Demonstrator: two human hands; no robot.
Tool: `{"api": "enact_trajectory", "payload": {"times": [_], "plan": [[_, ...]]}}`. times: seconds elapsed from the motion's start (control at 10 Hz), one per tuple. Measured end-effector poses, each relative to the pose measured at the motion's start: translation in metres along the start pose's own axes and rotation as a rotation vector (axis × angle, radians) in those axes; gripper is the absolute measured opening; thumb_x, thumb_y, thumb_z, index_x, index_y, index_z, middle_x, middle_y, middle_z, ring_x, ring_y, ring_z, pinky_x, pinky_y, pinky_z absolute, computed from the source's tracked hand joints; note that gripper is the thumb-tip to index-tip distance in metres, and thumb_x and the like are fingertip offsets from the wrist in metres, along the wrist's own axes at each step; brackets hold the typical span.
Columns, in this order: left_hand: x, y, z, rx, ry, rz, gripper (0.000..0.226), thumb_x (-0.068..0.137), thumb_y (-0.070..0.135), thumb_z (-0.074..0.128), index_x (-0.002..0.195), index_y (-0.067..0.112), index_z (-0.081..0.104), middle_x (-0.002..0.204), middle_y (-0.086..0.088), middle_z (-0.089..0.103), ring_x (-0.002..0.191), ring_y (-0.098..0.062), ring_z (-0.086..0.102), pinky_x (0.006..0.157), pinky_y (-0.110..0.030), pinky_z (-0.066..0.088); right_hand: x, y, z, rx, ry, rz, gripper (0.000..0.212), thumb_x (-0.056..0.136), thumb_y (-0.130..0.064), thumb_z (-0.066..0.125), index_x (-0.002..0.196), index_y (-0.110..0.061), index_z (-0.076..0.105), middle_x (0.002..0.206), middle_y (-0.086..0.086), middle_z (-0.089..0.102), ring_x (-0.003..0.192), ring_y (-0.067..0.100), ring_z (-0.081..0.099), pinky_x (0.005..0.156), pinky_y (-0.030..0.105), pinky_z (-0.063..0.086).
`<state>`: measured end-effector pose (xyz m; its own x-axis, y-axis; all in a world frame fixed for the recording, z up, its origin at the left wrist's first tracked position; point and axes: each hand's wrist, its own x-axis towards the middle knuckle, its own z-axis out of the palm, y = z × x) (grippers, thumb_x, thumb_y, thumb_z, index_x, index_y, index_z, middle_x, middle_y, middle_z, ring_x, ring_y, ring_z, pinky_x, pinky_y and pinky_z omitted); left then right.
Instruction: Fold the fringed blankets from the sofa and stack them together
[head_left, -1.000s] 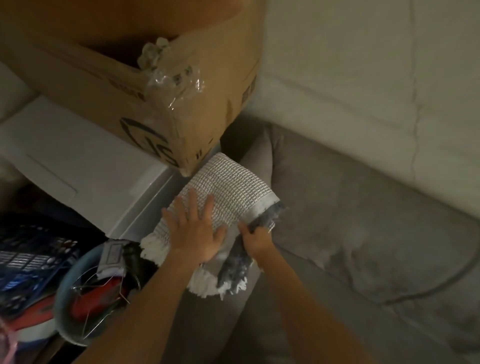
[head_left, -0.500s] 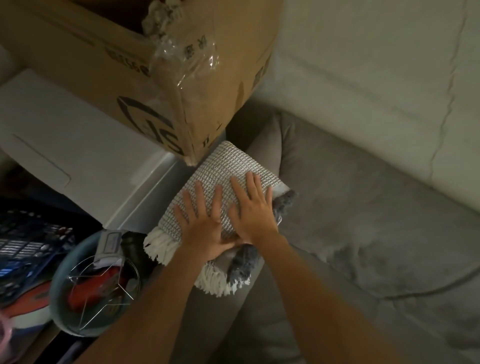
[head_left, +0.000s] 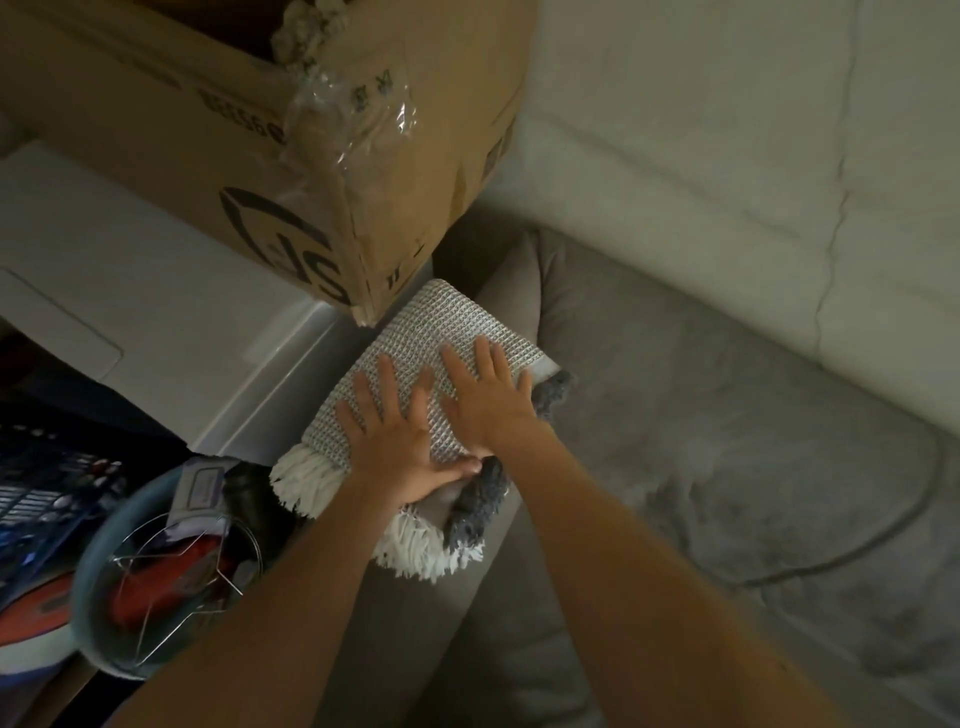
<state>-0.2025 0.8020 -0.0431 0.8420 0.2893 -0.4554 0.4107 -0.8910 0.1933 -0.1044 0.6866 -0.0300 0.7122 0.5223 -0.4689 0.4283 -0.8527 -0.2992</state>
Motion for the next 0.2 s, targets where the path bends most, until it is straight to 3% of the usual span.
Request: {"api": "enact_trajectory", "payload": {"times": [0.1, 0.2], "plan": [[-0.013, 0.013, -0.016, -0.085, -0.004, -0.028, 0.118, 0.074, 0.090, 0.061, 0.159, 0.037, 0.000, 0.169, -0.013, -0.033, 0.155, -0.054, -0.023, 0.121, -0.071, -0.006, -0.031, -0.004, -0.024, 0.071, 0.129, -0.015, 0.058, 0.097, -0.014, 0.052, 0.154, -0.023, 0.040, 0.158, 0.016, 0.038, 0.148, 0.039, 0.033, 0.113, 0.060, 0.039], [-0.026, 0.032, -0.023, -0.324, 0.206, 0.033, 0.044, 0.098, 0.045, 0.068, 0.136, 0.026, 0.054, 0.170, -0.018, 0.024, 0.157, -0.048, 0.018, 0.127, -0.068, 0.013, -0.057, -0.002, -0.038, 0.245, 0.262, 0.034, 0.033, 0.096, -0.015, 0.051, 0.124, -0.011, 0.067, 0.121, 0.014, 0.067, 0.111, 0.035, 0.064, 0.088, 0.047, 0.057]]}}
